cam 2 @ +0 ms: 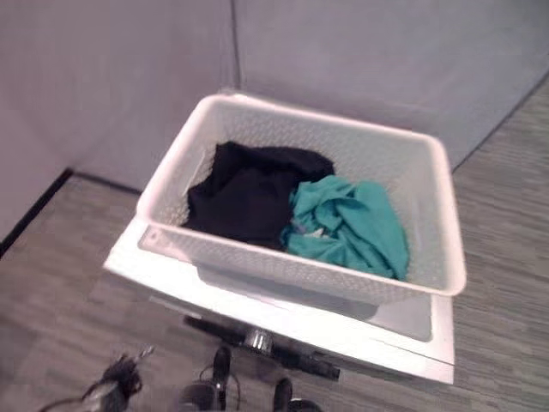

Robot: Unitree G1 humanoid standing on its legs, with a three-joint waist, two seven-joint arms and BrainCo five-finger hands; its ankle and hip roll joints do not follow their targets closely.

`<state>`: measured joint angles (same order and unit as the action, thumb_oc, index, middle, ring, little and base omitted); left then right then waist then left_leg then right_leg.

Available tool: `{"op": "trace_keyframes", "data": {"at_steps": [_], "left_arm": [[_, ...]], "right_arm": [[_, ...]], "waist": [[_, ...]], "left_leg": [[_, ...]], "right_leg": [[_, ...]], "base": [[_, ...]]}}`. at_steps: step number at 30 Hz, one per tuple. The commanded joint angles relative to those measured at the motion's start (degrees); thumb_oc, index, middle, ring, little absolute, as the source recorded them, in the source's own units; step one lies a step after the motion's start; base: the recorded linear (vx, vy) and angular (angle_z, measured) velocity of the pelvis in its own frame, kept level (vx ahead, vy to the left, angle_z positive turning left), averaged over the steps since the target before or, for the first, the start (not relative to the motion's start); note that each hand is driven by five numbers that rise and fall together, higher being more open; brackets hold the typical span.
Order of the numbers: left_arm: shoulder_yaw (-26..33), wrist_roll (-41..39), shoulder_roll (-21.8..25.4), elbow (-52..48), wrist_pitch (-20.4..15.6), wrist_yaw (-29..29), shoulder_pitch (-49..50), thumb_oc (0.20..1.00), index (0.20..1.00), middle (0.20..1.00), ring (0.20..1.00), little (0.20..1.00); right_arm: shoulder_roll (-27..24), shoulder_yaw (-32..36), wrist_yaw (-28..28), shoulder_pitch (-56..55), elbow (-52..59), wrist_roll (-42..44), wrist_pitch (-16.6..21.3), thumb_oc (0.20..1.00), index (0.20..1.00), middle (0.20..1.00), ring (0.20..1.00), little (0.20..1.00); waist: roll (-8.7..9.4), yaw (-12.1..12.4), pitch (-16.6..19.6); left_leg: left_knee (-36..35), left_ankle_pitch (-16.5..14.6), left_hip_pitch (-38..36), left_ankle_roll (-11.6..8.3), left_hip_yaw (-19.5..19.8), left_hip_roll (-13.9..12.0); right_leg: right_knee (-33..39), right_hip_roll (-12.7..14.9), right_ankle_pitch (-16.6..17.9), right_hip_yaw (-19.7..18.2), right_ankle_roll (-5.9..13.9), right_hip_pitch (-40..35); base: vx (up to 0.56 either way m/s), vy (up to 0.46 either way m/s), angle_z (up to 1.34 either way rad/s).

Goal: Grab the laundry basket,head to the washer,open it,put in the laundry and shut it.

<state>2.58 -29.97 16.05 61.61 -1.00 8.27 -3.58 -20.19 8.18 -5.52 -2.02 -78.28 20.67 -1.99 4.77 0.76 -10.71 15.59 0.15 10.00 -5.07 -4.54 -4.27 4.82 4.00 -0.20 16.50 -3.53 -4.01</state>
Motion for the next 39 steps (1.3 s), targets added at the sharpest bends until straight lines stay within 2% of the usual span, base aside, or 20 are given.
{"op": "trace_keyframes", "data": {"at_steps": [1,3,4,6,7,8,9,10,11,12,13,14,16,18,22,24,27,30,33,39], "left_arm": [[-1.3,1.0,-1.6,-1.7,-1.7,0.2,0.8,1.0,1.0,1.0,1.0,1.0],[-1.8,1.4,-2.1,-3.0,-1.6,-0.3,1.4,1.0,1.0,1.0,1.0,1.0],[-2.7,3.4,-1.3,-2.3,-1.2,-1.5,1.4,1.0,1.0,1.0,1.0,1.0],[-5.0,5.4,-0.3,-4.1,-1.0,-2.2,0.9,1.0,1.0,1.0,1.0,1.0],[-7.8,7.4,0.7,-9.0,-0.3,-3.0,0.8,1.0,1.0,1.0,1.0,1.0],[-9.0,8.9,1.5,-11.6,0.2,-4.7,0.9,1.0,1.0,1.0,1.0,1.0],[-9.0,8.9,1.4,-11.7,0.3,-4.7,0.9,1.0,1.0,1.0,1.0,1.0],[-10.5,11.0,3.1,-17.7,1.0,-6.6,2.7,1.0,1.0,1.0,1.0,1.0],[-10.5,11.0,3.1,-17.8,1.1,-6.6,2.7,1.0,1.0,1.0,1.0,1.0],[-10.8,12.0,4.3,-20.3,1.7,-7.7,3.8,1.0,1.0,1.0,1.0,1.0],[-10.3,13.9,5.9,-22.8,2.5,-9.0,5.5,1.0,1.0,1.0,1.0,1.0],[-9.5,14.6,6.5,-23.3,2.9,-9.4,6.5,1.0,1.0,1.0,1.0,1.0],[-7.3,15.4,8.0,-25.0,3.8,-9.3,8.5,1.0,1.0,1.0,1.0,1.0],[-5.9,16.0,9.1,-27.2,4.5,-9.3,9.9,1.0,1.0,1.0,1.0,1.0],[-4.2,17.3,10.2,-31.1,5.5,-9.1,12.5,1.0,1.0,1.0,1.0,1.0],[-3.6,18.7,10.8,-33.5,5.9,-9.8,14.1,1.0,1.0,1.0,1.0,1.0],[-3.5,20.3,11.2,-35.3,6.1,-10.2,15.1,1.0,1.0,1.0,1.0,1.0],[-5.2,22.4,10.8,-37.1,6.4,-10.6,15.6,1.0,1.0,1.0,1.0,1.0],[-5.5,22.5,10.5,-38.0,6.2,-10.6,16.1,1.0,1.0,1.0,1.0,1.0],[-6.3,22.2,10.2,-38.1,6.0,-10.3,16.4,1.0,1.0,1.0,1.0,1.0]], "right_arm": [[-2.8,0.4,-1.3,-1.0,-4.8,0.7,-0.7,1.0,1.0,1.0,1.0,1.0],[-2.9,0.3,-1.2,-1.0,-4.7,0.7,-0.9,1.0,1.0,1.0,1.0,1.0],[-13.8,2.0,2.3,2.7,-7.7,-0.8,-3.8,1.0,1.0,1.0,1.0,1.0],[-16.6,2.8,1.1,6.3,-10.4,-0.7,-3.8,1.0,1.0,1.0,1.0,1.0],[-21.6,2.5,2.4,10.5,-15.2,-2.3,-6.4,1.0,1.0,1.0,1.0,1.0],[-24.3,3.6,2.7,12.2,-15.9,-3.2,-7.2,1.0,1.0,1.0,1.0,1.0],[-24.4,3.6,2.7,12.2,-16.0,-3.2,-7.2,1.0,1.0,1.0,1.0,1.0],[-28.5,5.3,2.9,14.0,-16.5,-4.7,-8.2,1.0,1.0,1.0,1.0,1.0],[-28.5,5.4,2.9,14.0,-16.5,-4.8,-8.2,1.0,1.0,1.0,1.0,1.0],[-30.9,5.2,3.7,15.2,-16.8,-6.4,-8.9,1.0,1.0,1.0,1.0,1.0],[-33.7,6.0,5.3,16.3,-16.2,-8.2,-10.0,1.0,1.0,1.0,1.0,1.0],[-34.3,5.8,6.0,16.6,-16.0,-9.4,-10.2,1.0,1.0,1.0,1.0,1.0],[-36.7,7.0,7.4,17.5,-16.1,-10.8,-11.2,1.0,1.0,1.0,1.0,1.0],[-38.3,7.0,8.3,18.5,-16.4,-12.1,-11.6,1.0,1.0,1.0,1.0,1.0],[-37.9,7.6,7.2,18.9,-16.7,-13.5,-12.0,1.0,1.0,1.0,1.0,1.0],[-38.0,7.9,6.4,19.3,-17.2,-14.0,-12.1,1.0,1.0,1.0,1.0,1.0],[-38.3,8.1,5.7,19.1,-17.2,-15.0,-12.0,1.0,1.0,1.0,1.0,1.0],[-38.1,6.4,5.0,20.3,-16.1,-15.2,-12.1,1.0,1.0,1.0,1.0,1.0],[-38.4,4.1,5.1,22.9,-16.1,-16.4,-12.3,1.0,1.0,1.0,1.0,1.0],[-39.9,2.1,5.1,25.7,-17.1,-18.1,-12.6,1.0,1.0,1.0,1.0,1.0]], "waist": [[-2.61,-1.5,2.2],[-3.13,-2.3,3.1],[-3.06,-2.0,3.9],[-3.45,-1.2,4.3],[-4.94,0.4,5.3],[-5.79,0.6,5.8],[-5.64,0.6,5.8],[-6.54,1.9,5.7],[-6.22,1.8,5.7],[-6.15,2.6,5.2],[-5.98,3.4,4.0],[-6.27,4.0,3.6],[-6.84,5.1,2.1],[-7.05,6.0,1.5],[-7.43,8.2,2.3],[-6.97,9.9,3.2],[-5.8,11.4,4.3],[-2.83,14.7,5.5],[-2.19,16.5,5.6],[-1.34,16.8,5.6]], "left_leg": [[4.3,0.9,-12.0,-0.64,5.6,-10.1],[7.2,1.7,-15.4,-0.98,9.0,-9.8],[7.0,2.3,-17.2,-1.3,11.2,-9.9],[6.0,2.7,-18.5,-1.46,13.6,-9.9],[0.5,-1.3,-20.3,-1.61,13.8,-9.4],[-2.9,-5.2,-22.3,-1.69,11.4,-9.8],[-3.2,-4.9,-22.3,-1.63,11.3,-9.6],[-6.4,-11.6,-24.0,-0.47,9.7,-8.1],[-6.5,-11.4,-23.8,-0.36,9.7,-7.7],[-7.3,-15.3,-24.2,0.87,9.2,-5.9],[-8.8,-19.7,-25.1,2.65,8.5,-2.7],[-9.0,-20.6,-25.3,3.37,8.2,-1.6],[-8.6,-20.2,-24.1,4.81,8.2,0.3],[-7.8,-18.5,-21.6,5.92,8.4,2.1],[-8.6,-14.0,-17.0,8.82,9.3,4.6],[-9.2,-12.5,-15.3,9.35,9.3,5.3],[-9.6,-10.9,-13.4,9.24,9.6,6.0],[-9.1,-8.4,-8.1,8.43,9.4,6.8],[-9.2,-7.5,-6.3,7.02,7.4,4.5],[-10.9,-4.7,-5.2,4.17,7.2,1.6]], "right_leg": [[-0.4,2.3,1.0,-1.7,5.55,7.3],[-1.3,2.7,2.2,-1.8,5.89,9.0],[-1.6,3.1,2.6,-1.4,6.2,9.3],[-2.3,3.9,3.0,-0.4,6.7,10.0],[-2.6,5.6,4.8,2.1,8.54,11.1],[-2.5,6.5,6.0,3.1,9.63,11.7],[-2.5,6.8,6.1,3.0,9.66,11.8],[-2.9,8.8,8.5,3.7,11.46,13.5],[-2.9,9.2,8.7,3.6,11.5,13.7],[-3.3,11.2,10.2,4.0,12.7,14.8],[-3.0,13.6,11.9,4.1,14.76,15.8],[-2.8,13.8,11.8,4.1,15.22,16.0],[-5.0,15.5,10.9,4.8,15.37,17.3],[-11.3,16.0,7.6,3.7,14.4,16.6],[-25.7,13.5,2.2,-1.1,12.79,13.0],[-29.0,12.8,-0.1,-2.3,12.26,10.3],[-27.4,11.8,-2.2,-2.5,11.69,5.8],[-21.7,10.7,-5.7,-2.3,11.64,-0.8],[-14.5,11.6,-5.7,1.1,11.6,-2.8],[-5.2,8.8,-4.9,3.7,11.34,-6.5]], "base": [[-0.26,0.152,0.24],[-0.26,0.195,0.21],[-0.17,0.181,0.08],[-0.16,0.179,0.23],[-0.21,0.278,0.72],[-0.2,0.281,1.04],[-0.23,0.339,0.83],[-0.16,0.228,0.6],[-0.25,0.358,0.38],[-0.33,0.366,0.56],[-0.4,0.442,0.48],[-0.43,0.395,0.44],[-0.35,0.225,0.04],[-0.35,0.185,-0.15],[-0.28,0.131,-0.12],[-0.17,0.005,0.05],[-0.11,-0.056,-0.17],[-0.24,-0.167,-0.01],[-0.21,-0.239,-0.3],[-0.07,-0.192,-0.35]]}}
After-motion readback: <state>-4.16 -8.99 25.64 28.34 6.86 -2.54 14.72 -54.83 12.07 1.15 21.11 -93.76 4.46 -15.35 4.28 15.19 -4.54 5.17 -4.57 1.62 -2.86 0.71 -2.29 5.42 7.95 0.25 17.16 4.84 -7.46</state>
